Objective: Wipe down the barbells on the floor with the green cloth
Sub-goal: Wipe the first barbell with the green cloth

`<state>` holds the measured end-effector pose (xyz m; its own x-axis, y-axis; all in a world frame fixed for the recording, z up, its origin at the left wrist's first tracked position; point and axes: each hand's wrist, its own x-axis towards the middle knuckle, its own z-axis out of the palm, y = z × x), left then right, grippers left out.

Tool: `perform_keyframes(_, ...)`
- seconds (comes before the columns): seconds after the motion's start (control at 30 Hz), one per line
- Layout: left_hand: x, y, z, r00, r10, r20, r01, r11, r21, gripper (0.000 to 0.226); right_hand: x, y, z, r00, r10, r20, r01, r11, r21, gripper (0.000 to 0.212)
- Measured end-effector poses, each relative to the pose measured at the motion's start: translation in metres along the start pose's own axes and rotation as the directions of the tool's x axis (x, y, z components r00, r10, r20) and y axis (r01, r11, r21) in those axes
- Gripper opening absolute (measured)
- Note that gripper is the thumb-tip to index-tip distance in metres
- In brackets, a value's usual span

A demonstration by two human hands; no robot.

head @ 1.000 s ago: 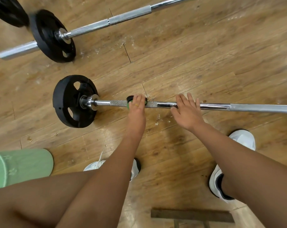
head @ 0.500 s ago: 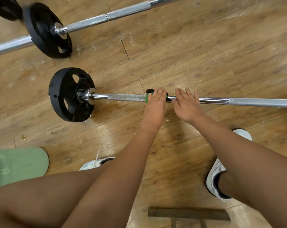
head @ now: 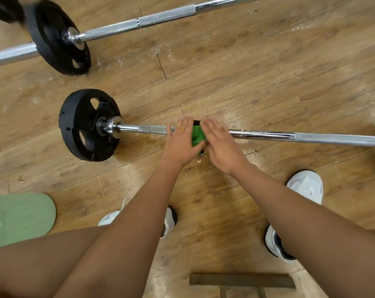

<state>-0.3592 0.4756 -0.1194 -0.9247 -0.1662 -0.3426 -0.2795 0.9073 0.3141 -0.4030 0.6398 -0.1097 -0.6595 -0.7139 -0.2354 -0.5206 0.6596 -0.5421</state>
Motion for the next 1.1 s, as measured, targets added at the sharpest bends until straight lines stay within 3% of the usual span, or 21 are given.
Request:
perform_keyframes(0.13,-0.006,-0.019,-0.010,0.999,0.034,0.035,-0.034,0.999,-0.007,0.093,0.002,-0.004,0.005,0.999,0.010,0.041,-0.008,0.999,-0.051,0.064)
perform_keyframes(0.23,-0.016,-0.040,-0.015,0.999,-0.034,-0.012,0.035,0.999,0.021,0.073,0.009,-0.011,0.002,0.998,0.054,0.015,-0.053,0.997,-0.057,0.066)
perform_keyframes(0.4,-0.018,-0.037,-0.010,0.996,-0.075,-0.049,0.072,0.995,-0.068,0.054,0.024,-0.037,0.015,0.991,0.134,0.002,-0.128,0.947,-0.294,0.082)
perform_keyframes(0.53,-0.015,-0.037,-0.013,0.996,-0.085,-0.025,0.082,0.991,-0.101,0.054,0.034,-0.042,0.022,0.987,0.158,-0.036,-0.160,0.915,-0.371,0.067)
perform_keyframes(0.7,-0.015,-0.033,-0.013,0.994,-0.104,-0.046,0.097,0.987,-0.127,0.053,0.026,-0.022,0.016,0.998,0.052,-0.024,-0.057,0.919,-0.389,0.075)
perform_keyframes(0.87,-0.017,-0.031,-0.011,0.992,-0.116,-0.057,0.108,0.985,-0.136,0.054,0.022,-0.023,0.019,0.991,0.118,-0.069,-0.135,0.913,-0.386,0.075)
perform_keyframes(1.1,-0.017,-0.037,-0.017,0.997,-0.076,0.006,0.076,0.994,-0.083,0.054,0.024,-0.022,0.022,0.995,0.084,-0.056,-0.099,0.918,-0.384,0.077)
